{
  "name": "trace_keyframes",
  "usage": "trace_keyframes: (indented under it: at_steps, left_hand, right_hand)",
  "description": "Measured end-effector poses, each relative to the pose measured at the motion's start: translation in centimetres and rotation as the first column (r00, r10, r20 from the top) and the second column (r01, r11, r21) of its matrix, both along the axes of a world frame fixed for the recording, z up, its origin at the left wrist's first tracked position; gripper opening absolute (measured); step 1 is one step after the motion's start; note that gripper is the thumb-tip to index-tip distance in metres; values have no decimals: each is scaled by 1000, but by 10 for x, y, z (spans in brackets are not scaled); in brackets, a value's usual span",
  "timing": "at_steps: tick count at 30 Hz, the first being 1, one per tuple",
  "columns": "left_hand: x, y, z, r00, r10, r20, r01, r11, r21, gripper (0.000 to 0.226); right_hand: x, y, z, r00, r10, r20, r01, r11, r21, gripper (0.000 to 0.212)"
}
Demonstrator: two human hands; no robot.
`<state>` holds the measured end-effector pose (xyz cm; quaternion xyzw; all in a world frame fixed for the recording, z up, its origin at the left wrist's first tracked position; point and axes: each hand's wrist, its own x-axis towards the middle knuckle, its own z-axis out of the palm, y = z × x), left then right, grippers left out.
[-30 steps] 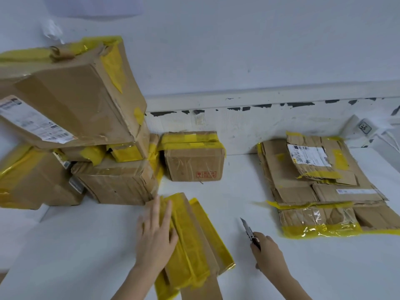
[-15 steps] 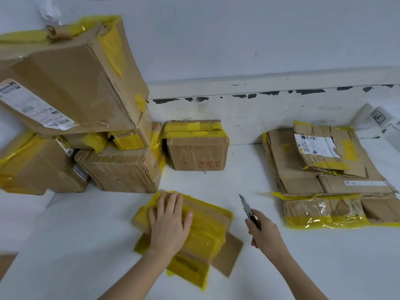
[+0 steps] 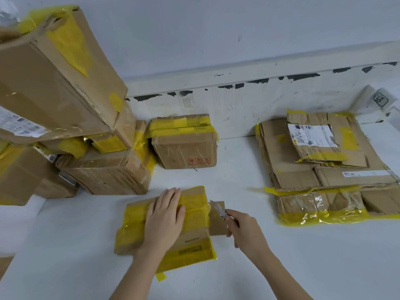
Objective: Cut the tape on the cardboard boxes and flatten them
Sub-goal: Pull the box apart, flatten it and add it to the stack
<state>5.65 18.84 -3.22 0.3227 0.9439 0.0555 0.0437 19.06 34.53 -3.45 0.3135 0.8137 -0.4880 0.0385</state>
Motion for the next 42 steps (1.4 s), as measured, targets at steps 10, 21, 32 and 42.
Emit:
trace_keyframes:
  at_steps: [10,21,32,42]
  left_hand:
    - [4,-6,4,998,46,-45,-49,997,-67,63]
    - [-1,-7,-9,994,113,-6,-113,990,-89,47]
    - [-1,-7,-13,990,126,-58,-128,991,-44,48]
    - [-1,-6,-13,989,141,-50,-142,989,-26,47]
  right_hand:
    - [-19,12,4,995,68,67,-77,987,144,25]
    - [-34,16,11,980,171,100,-189,957,220,28]
    - [-9,15,10,955,270,124,-295,917,268,24]
    - [16,-1,5,956,243,164,-286,895,341,29]
